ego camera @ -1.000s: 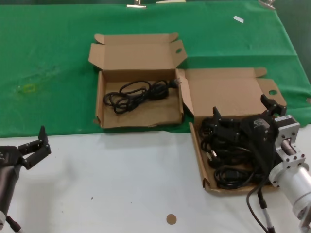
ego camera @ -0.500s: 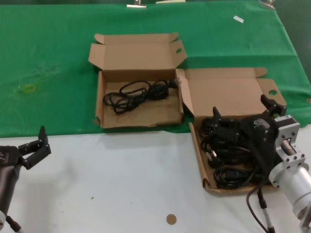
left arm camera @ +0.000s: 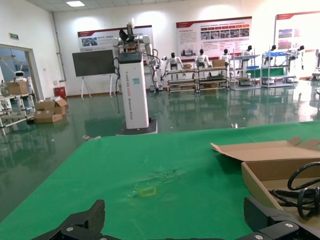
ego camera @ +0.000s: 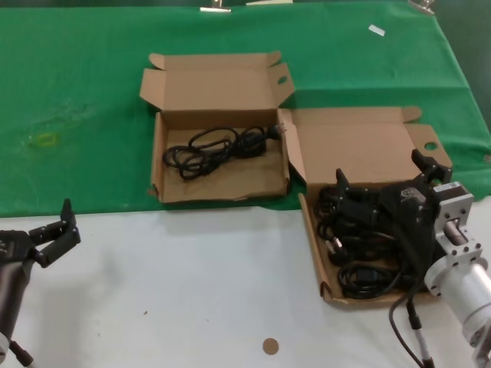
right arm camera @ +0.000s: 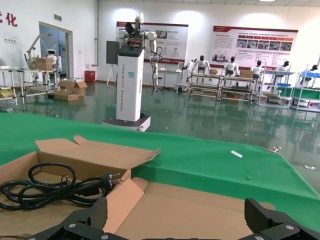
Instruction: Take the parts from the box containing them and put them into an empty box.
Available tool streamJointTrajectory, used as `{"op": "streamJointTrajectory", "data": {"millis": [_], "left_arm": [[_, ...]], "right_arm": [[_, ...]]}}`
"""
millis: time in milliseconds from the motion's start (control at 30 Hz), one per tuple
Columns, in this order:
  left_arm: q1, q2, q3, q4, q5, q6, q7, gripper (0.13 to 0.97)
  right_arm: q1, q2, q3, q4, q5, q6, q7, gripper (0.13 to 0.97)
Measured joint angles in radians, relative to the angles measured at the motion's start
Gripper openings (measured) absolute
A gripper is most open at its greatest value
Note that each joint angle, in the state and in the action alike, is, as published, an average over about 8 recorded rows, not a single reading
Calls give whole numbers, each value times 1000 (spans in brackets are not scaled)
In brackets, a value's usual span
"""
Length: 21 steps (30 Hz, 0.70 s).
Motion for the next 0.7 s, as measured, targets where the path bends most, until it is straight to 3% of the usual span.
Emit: {"op": "streamJointTrajectory", "data": {"millis": [700], "left_arm": [[0, 0, 0, 0, 0, 0, 0, 966]], "right_arm": [[0, 0, 0, 0, 0, 0, 0, 966]]}}
